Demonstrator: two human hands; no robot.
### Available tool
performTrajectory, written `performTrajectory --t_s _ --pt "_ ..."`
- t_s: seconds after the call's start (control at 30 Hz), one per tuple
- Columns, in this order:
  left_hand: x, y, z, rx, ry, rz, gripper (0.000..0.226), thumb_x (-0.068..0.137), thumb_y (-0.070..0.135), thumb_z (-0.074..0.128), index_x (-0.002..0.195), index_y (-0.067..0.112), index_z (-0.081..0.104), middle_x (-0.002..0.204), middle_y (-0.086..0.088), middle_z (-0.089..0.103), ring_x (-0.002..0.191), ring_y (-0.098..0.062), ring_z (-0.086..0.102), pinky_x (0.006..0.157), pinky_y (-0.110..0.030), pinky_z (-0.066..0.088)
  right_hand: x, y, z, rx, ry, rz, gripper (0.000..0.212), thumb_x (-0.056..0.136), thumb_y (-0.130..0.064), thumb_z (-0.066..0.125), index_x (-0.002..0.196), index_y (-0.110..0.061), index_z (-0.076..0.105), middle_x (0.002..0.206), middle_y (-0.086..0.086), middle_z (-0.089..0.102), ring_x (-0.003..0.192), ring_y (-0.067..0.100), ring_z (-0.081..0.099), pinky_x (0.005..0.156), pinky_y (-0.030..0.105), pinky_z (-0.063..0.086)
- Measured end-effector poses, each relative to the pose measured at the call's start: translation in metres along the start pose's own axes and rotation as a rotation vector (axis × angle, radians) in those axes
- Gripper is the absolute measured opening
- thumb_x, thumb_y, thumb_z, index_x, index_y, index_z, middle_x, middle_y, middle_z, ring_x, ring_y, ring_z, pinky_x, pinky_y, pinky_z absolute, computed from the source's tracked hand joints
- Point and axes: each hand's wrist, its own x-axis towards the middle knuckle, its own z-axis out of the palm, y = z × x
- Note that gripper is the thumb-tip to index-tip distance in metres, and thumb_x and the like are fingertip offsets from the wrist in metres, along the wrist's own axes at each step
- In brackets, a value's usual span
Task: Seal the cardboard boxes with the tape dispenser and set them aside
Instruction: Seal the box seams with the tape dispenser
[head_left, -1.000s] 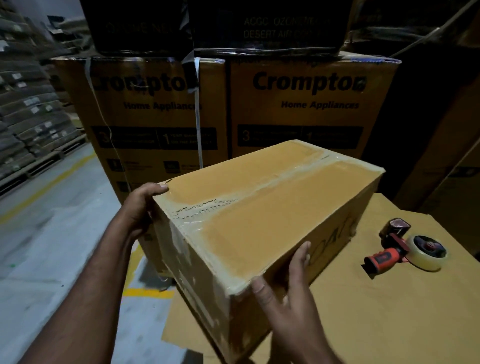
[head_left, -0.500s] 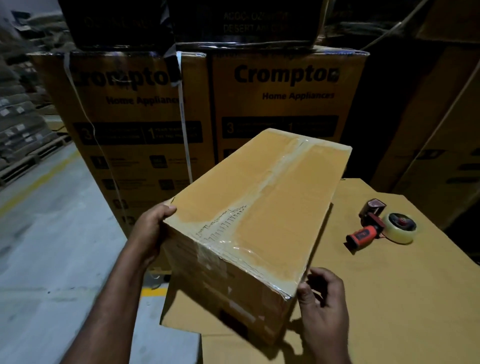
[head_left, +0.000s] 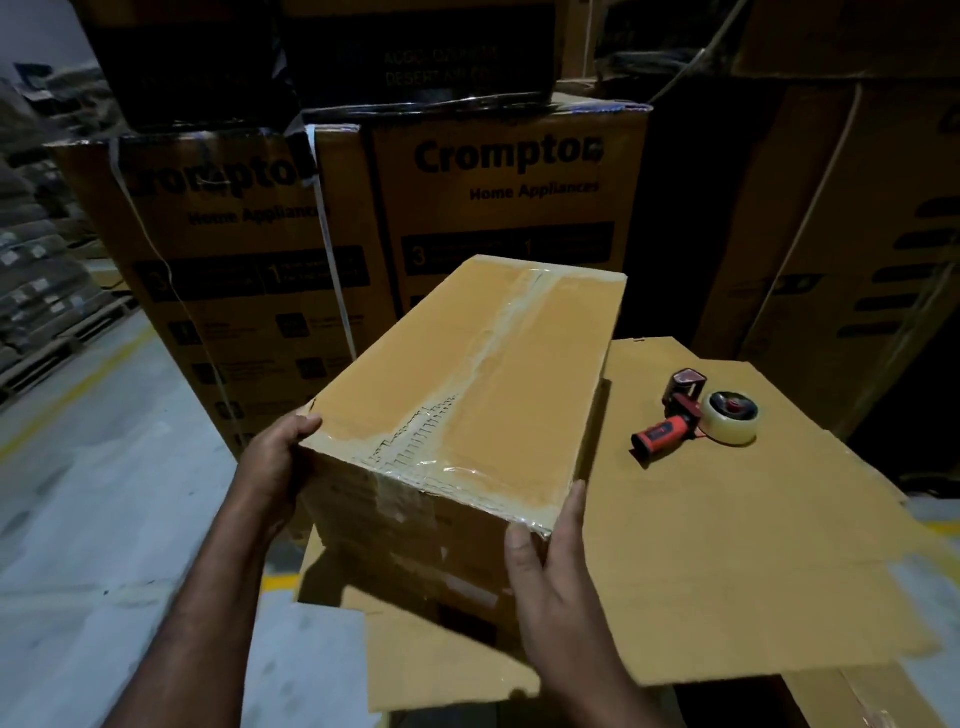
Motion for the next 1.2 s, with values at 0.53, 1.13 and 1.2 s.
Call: performTrajectory --t_s 0.53,1.13,1.2 --pt "-0.108 0.000 0.016 0.007 0.046 0.125 0.039 0.106 0.023 0.049 0.145 0.023 0.051 0.124 -0.007 0.066 0.103 -0.021 0.068 0.067 -0.031 0.054 0.016 -0.007 -0.072 -0.059 0.050 -0.110 0.115 0.074 -0.045 0.083 0.158 -0.037 0.005 0.164 -0.002 0.017 0.149 0.022 0.022 0.115 0.045 0.031" --pt "-0.186 0.071 0.076 0.074 0.051 0.351 0.040 0.102 0.030 0.057 0.142 0.022 0.057 0.121 -0.003 0.063 0.098 -0.014 0.063 0.065 -0.033 0.051 -0.014 -0.051 -0.157 0.213 0.073 -0.306 0.112 0.061 -0.072 0.080 0.153 -0.040 0.026 0.158 -0.009 0.033 0.146 0.016 0.031 0.116 0.054 0.034" --pt "-0.196 0.078 0.086 0.081 0.034 0.390 0.039 0.103 0.029 0.056 0.141 0.022 0.057 0.117 0.000 0.063 0.093 -0.011 0.064 0.061 -0.030 0.052 -0.020 -0.057 -0.168 0.219 0.096 -0.331 0.110 0.066 -0.067 0.079 0.155 -0.039 0.022 0.158 -0.012 0.024 0.147 0.013 0.022 0.120 0.053 0.027"
